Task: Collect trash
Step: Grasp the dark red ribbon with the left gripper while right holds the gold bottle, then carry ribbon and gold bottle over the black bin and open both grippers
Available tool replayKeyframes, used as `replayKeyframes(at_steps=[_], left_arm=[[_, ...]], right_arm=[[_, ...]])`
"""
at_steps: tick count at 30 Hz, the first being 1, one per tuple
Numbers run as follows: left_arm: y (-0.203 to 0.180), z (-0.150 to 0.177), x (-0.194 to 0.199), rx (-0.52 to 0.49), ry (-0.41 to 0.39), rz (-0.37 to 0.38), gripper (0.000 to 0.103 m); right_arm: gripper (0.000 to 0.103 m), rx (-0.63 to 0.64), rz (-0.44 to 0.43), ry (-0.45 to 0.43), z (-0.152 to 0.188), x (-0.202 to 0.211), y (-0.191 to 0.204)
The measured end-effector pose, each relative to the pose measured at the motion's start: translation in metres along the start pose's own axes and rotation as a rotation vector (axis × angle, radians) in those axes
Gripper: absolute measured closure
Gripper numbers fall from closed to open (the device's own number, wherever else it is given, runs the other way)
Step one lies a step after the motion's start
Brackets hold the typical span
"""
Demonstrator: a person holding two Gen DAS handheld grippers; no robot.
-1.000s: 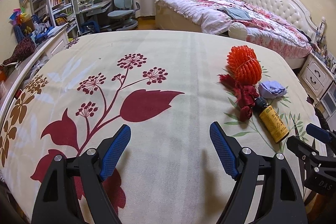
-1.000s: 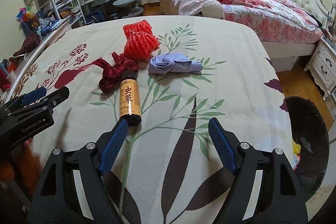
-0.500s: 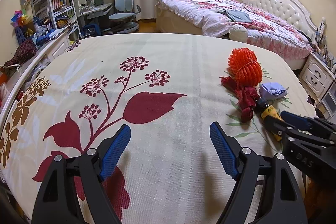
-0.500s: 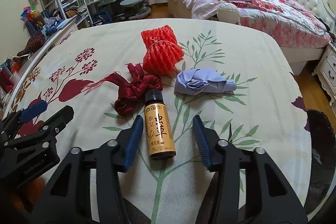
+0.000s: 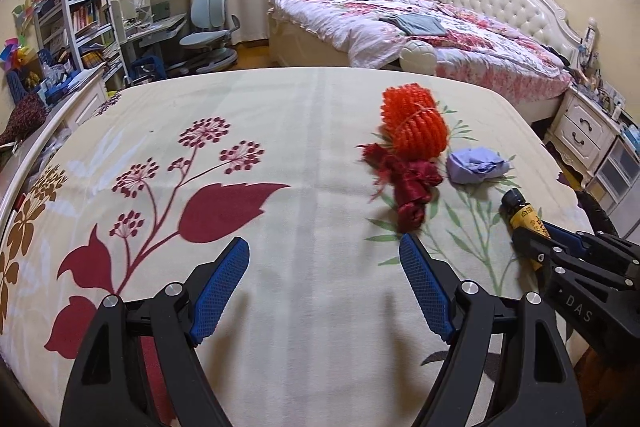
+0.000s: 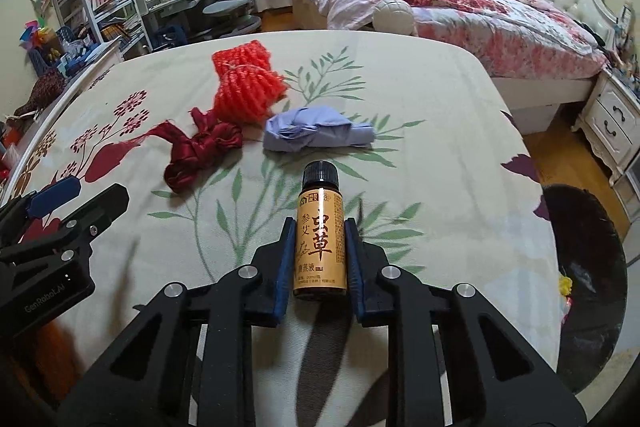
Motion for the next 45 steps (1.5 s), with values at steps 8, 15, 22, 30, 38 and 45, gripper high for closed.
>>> replayKeyframes(at_steps=[8,15,22,30,38,45], left_arm=[[-0.027,0.0,-0.01,-0.028,0.015,0.022,0.025],[-0.047,-0.008,-0.024,-0.059,0.028,0.031,0.025],[-0.054,-0.006,-0.038,-0.08,0.076,0.04,0.052],[-0.059,0.001,-0.037,-0.127,0.086,0.05,0.075],[-0.058,0.002,-0.027,-0.111,0.069,0.072,0.077],[-0.058,0.007,-0.018,-0.099,0.054,0.073,0.077]], right_arm=[[0.08,-0.071,0.042,0.005,0.013,0.004,-0.038],[0.08,-0.089,0.033,0.0,0.014,0.003,-0.045],[0.08,-0.102,0.027,-0.005,0.014,0.002,-0.049],[0.079,-0.105,0.027,-0.002,0.013,0.001,-0.051],[0.078,-0.105,0.031,-0.001,0.014,0.0,-0.053],[0.08,-0.086,0.057,0.002,0.016,0.0,-0.05]])
Point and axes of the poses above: each gripper's, at about its wrist camera, not at the fingertips, and x roughly against the way its jaws point, y to its left, z to its underside, the point moved 10 cm from there along -x, roughly the way its jaws point, and after that the axes turned 12 degrees about x, right-handed, at the moved point
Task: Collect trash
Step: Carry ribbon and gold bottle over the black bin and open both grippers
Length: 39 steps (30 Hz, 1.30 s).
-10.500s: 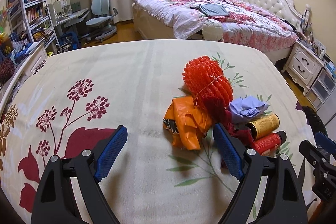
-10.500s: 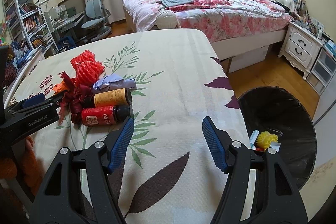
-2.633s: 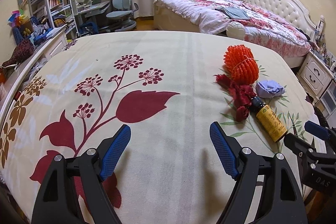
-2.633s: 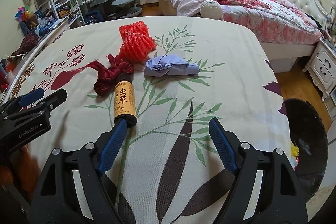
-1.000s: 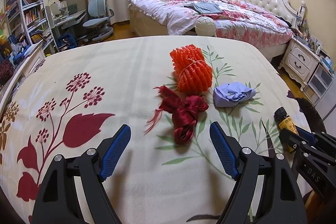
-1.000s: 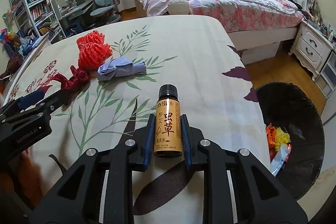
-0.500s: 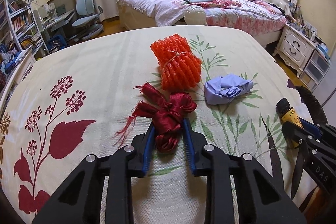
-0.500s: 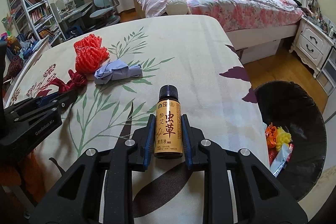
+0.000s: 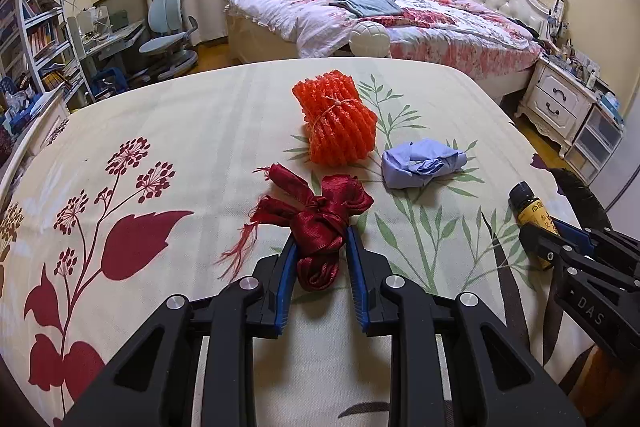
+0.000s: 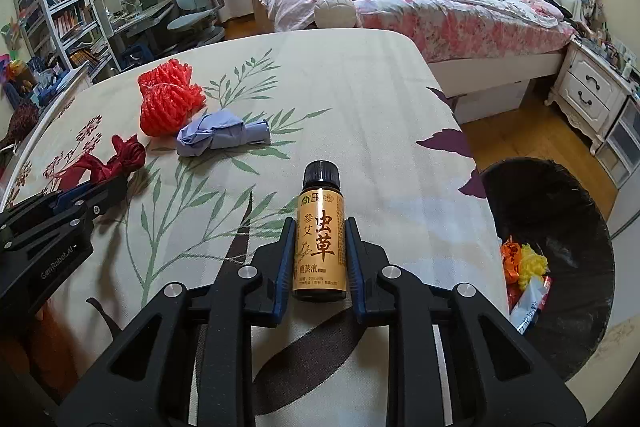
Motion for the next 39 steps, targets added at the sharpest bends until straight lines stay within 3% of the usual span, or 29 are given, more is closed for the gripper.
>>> replayKeyframes(at_steps=[17,39], left_arm=[[-0.033,0.009,0.02,-0.003,-0.033,0.062,0.077],[-0.158,0.016,0.047,-0.146,-0.08,0.213,0.077]], right_arm=[[0.08,-0.033,0.025,-0.052,0.004,0.034,-0.013],[0.08,-0.207,0.209,-0.127,0.041,0.093,-0.127]])
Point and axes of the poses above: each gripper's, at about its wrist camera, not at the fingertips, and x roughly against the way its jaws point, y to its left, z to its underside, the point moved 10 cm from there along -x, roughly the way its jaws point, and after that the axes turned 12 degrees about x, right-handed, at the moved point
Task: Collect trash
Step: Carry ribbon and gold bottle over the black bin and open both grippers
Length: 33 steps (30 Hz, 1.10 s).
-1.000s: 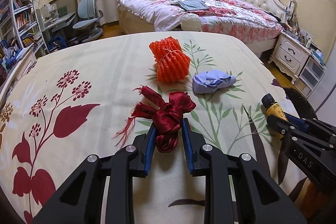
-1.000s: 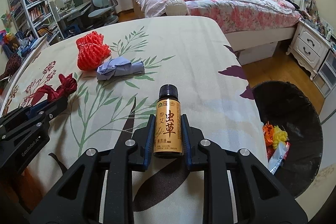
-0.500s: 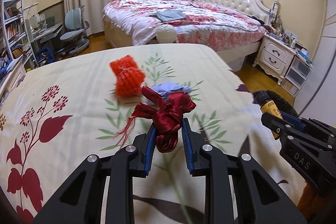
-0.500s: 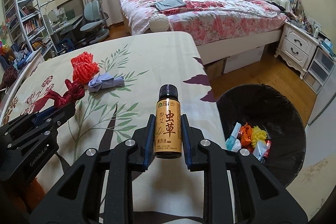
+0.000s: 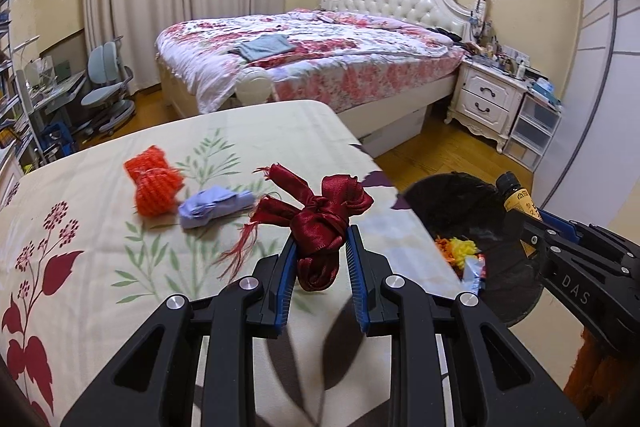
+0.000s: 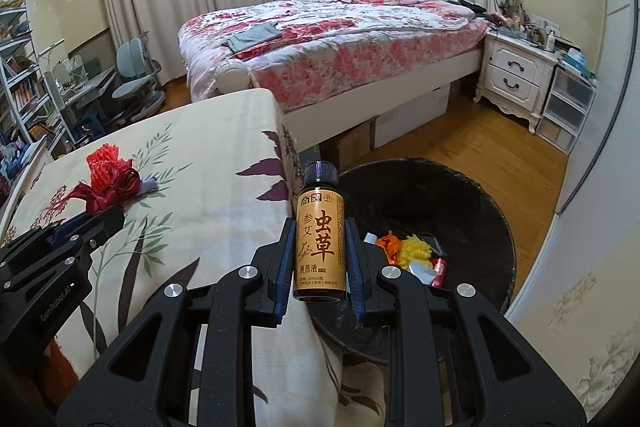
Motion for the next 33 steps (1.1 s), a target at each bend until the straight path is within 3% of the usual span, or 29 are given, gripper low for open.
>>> replayKeyframes(at_steps=[14,33], left_arm=[[-0.067,0.008,-0.034,-0.084,0.031,0.055,0.077],[-0.109,0.005,-0.086,-0.17,0.069,0.052,0.074]], right_arm=[[0.08,-0.062,0.079,0.017,0.014,-0.011,-0.053],[0.08,-0.128,0.108,0.058,0.021,-0.046,-0.094]])
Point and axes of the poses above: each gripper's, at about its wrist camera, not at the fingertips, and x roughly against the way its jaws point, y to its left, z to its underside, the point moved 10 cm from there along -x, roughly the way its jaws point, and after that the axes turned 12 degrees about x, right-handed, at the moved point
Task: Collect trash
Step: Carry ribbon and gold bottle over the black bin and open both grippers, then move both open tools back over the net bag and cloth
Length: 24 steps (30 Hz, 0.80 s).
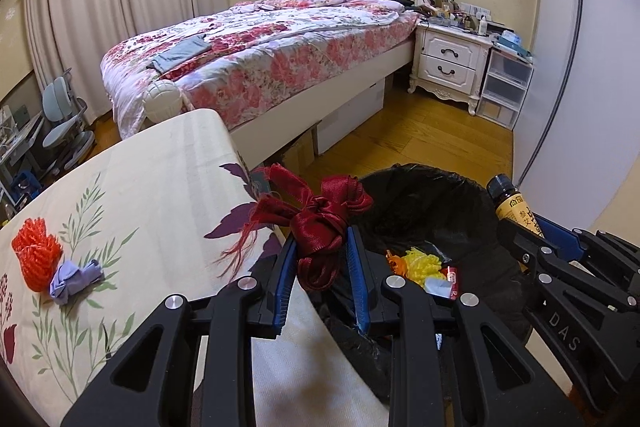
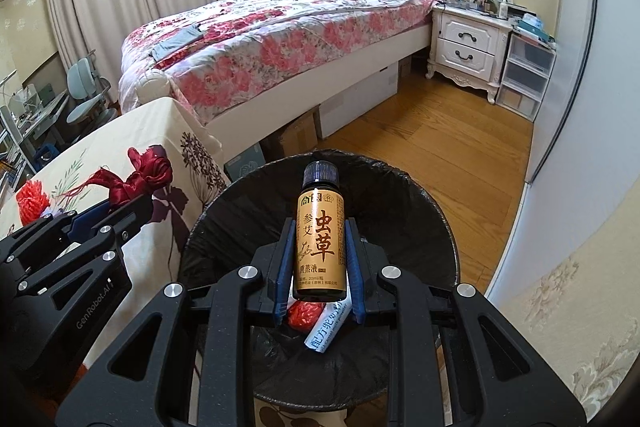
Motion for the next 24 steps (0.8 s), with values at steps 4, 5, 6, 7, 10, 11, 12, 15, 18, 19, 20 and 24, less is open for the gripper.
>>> replayKeyframes(at_steps=[4,5,6,7,10,11,12,15,18,19,20,24], left_arm=[[0.002,0.002,-0.003,0.007,0.005,-0.008,0.049],[0.003,0.003,-0.002,0.01,0.003,-0.007,0.044],[0.005,0.003,0.0,0.013,0.001,-0.01,0.041],[0.007,0.002,0.001,0.016,-0.002,-0.014,0.033],[0.014,0.001,0.006,0.028,-0.018,-0.027,0.028],[0.015,0.0,0.007,0.027,-0.021,-0.034,0.026],[0.018,0.0,0.009,0.027,-0.025,-0.041,0.025],[0.027,0.0,0.017,0.037,-0.037,-0.056,0.023],[0.041,0.001,0.026,0.061,-0.044,-0.073,0.022],[0.046,0.0,0.029,0.065,-0.047,-0.077,0.022],[0.052,0.001,0.033,0.071,-0.054,-0.085,0.021],[0.079,0.007,0.047,0.094,-0.065,-0.126,0.021]], right_arm=[[0.075,-0.011,0.019,0.008,0.003,-0.004,-0.006],[0.071,-0.012,0.023,0.009,0.004,-0.004,-0.007],[0.069,-0.014,0.03,0.007,0.005,-0.004,-0.007],[0.066,-0.013,0.035,0.007,0.005,-0.003,-0.008],[0.059,-0.015,0.045,0.006,0.007,-0.001,-0.008],[0.053,-0.016,0.048,0.004,0.007,-0.001,-0.01],[0.052,-0.016,0.052,0.002,0.007,0.0,-0.01],[0.043,-0.014,0.057,-0.006,0.006,0.005,-0.008],[0.04,-0.01,0.052,-0.014,0.004,0.01,-0.002],[0.037,-0.009,0.049,-0.016,0.004,0.011,0.0],[0.034,-0.004,0.044,-0.02,0.003,0.013,0.005],[0.032,0.016,0.002,-0.026,0.0,0.017,0.026]])
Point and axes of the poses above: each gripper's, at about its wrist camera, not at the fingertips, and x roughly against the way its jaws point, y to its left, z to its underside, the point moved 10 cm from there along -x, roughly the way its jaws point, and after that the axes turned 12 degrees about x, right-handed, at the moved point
